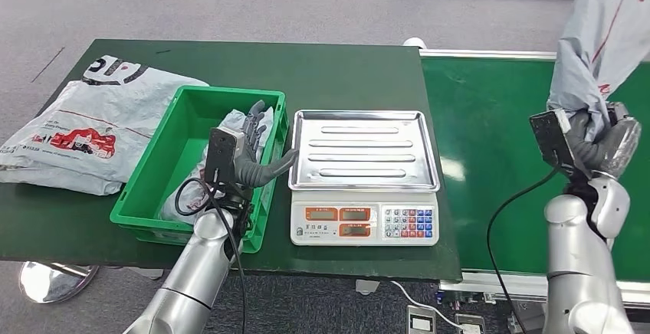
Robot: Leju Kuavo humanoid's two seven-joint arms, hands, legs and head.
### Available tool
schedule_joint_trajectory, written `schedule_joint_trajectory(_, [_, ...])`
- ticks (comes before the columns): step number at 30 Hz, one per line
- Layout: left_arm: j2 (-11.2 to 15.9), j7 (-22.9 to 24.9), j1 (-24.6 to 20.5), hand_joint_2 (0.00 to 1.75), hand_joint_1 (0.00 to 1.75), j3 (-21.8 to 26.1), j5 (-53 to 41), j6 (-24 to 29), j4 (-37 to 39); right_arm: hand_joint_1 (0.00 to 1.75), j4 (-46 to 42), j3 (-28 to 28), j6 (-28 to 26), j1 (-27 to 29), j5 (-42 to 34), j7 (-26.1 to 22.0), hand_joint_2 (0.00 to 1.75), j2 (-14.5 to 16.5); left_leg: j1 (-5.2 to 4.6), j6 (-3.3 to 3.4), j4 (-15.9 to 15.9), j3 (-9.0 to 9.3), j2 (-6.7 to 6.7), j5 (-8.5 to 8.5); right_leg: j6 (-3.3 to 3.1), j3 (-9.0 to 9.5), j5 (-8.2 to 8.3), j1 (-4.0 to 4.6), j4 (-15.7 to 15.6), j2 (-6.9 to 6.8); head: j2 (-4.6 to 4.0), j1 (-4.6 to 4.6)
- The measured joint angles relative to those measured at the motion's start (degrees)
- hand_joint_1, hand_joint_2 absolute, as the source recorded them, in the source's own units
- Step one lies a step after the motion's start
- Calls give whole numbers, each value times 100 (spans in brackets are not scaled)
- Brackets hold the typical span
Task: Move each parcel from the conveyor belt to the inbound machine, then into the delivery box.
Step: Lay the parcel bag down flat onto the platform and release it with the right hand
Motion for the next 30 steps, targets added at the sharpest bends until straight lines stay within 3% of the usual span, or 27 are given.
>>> schedule_joint_trajectory(6, [22,-64,-3,175,0,-3,92,86,2,175,-716,489,-140,392,-263,-48,175,33,-2,1,0,1,10,-1,0,0,1,-1,0,5,0,-1])
schedule_joint_trajectory(10, [1,-67,-98,175,0,-61,127,33,39,175,-934,1132,798,390,22,489,175,284,2,-3,-2,7,43,1,-9,-4,8,3,1,29,0,-1])
schedule_joint_trajectory(14, [-42,-66,-299,175,0,-182,160,-5,152,175,-669,1994,1848,108,-321,711,175,551,5,-12,-3,8,47,11,-13,-9,11,5,4,34,0,0])
schedule_joint_trajectory(18, [-48,-85,-383,175,0,-261,224,-9,261,175,-303,2515,2016,-152,-594,675,175,698,7,-15,-3,7,31,15,-13,-7,12,6,5,19,0,0])
schedule_joint_trajectory(25, [-44,-109,-400,175,0,-295,249,-9,360,175,-69,2839,2099,-287,-750,663,175,733,4,-11,-2,3,31,10,-11,-6,11,3,4,20,0,0])
schedule_joint_trajectory(30, [-43,-99,-460,175,0,-330,320,-9,413,175,331,3132,3090,-580,-1318,589,175,875,5,-13,-3,5,43,11,-14,-11,13,5,4,33,0,-1])
